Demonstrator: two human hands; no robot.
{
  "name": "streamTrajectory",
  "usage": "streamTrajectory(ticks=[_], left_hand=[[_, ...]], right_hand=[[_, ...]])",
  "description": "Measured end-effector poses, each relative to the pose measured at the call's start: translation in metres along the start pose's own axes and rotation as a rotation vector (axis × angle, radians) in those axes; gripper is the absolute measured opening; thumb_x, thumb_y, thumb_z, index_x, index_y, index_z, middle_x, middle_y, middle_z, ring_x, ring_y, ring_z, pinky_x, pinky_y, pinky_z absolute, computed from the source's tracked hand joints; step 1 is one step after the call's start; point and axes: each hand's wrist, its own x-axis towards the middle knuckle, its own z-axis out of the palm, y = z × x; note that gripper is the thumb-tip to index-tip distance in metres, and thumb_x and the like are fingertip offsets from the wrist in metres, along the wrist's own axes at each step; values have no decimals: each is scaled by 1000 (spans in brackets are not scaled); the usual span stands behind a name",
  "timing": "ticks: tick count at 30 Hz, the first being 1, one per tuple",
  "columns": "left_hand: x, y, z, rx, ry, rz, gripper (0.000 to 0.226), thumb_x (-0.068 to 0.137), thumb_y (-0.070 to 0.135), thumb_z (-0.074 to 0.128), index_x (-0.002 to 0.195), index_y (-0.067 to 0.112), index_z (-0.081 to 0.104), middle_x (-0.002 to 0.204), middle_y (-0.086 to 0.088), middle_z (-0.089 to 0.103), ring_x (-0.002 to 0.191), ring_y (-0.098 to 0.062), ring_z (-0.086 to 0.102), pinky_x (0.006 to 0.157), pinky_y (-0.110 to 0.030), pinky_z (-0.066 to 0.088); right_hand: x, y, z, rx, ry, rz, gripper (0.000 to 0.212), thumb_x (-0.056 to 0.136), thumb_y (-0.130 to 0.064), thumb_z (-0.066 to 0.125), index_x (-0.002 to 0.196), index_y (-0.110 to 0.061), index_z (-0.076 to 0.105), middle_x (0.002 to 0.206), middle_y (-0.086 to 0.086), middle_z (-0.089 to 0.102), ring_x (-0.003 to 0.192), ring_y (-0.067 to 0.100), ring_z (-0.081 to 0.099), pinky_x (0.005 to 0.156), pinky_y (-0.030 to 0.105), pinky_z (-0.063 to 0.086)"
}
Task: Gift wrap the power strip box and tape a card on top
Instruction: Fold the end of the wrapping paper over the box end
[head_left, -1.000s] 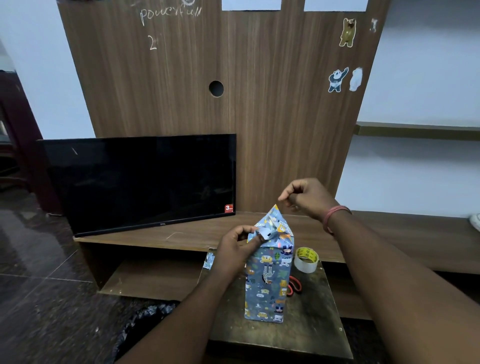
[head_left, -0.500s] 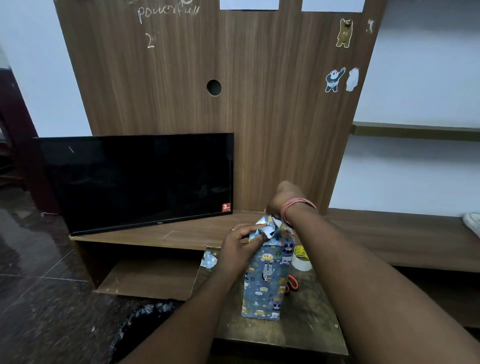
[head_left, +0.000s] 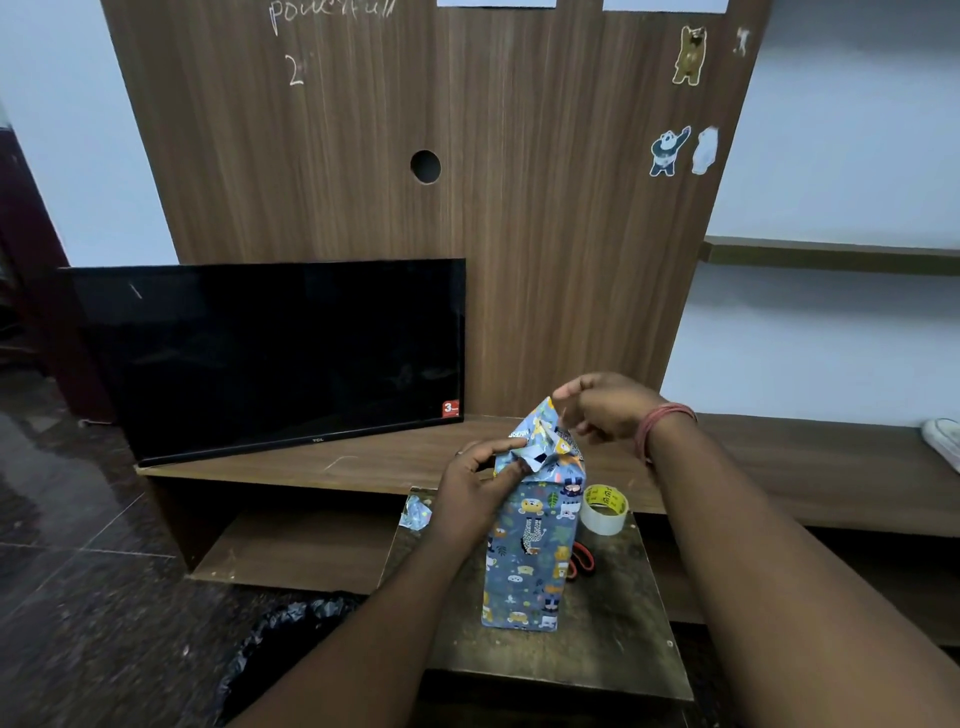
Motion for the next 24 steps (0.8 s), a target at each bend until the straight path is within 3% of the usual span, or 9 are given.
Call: streamTrajectory(ticks=[3,9,13,17,20,24], left_hand=[[0,1,1,0,3,2,22,92,12,74,104,30,78,119,-1,67,106,-8,67,81,-23,57],[2,3,-4,-62,7,-80,19,89,14,78,105,23,79,118,-6,72,105,-19,71,86,-35,60],[2,7,-6,-88,-32,-111,20,88,14,79,108,15,77,112,-5,76,101,-20,74,82,-32,61],[4,7,-4,-42,-52,-92,20,87,14,80,102,3,73,111,-7,75,94,-16,74,74,-26,59],[6,8,-1,27,-63,-44,14,88,19,80,95,7,76,111,-9,72,95,-16,72,74,-23,57],[7,12,1,107,-119,-7,7,92,16,74,94,10,76,107,-4,70,88,3,67,69,-11,50]], right_hand=[[0,22,2,-168,-163,53,26,88,-2,65,108,-17,72,89,-1,73,79,14,57,66,28,42],[-2,64,18,371,-143,-15,18,83,-1,74,101,-3,72,94,17,76,84,27,68,87,46,54],[-4,75,28,502,-161,-40,13,87,7,66,95,-3,69,83,13,74,68,19,70,65,31,59],[4,77,16,396,-172,-44,18,84,4,73,98,-5,67,84,11,74,71,19,68,66,31,58],[5,75,10,226,-155,-5,31,78,-1,80,102,-14,63,89,8,69,77,20,62,69,38,55],[-8,67,7,23,67,-319,30,79,3,77,88,-19,59,81,5,47,73,18,43,65,30,41]])
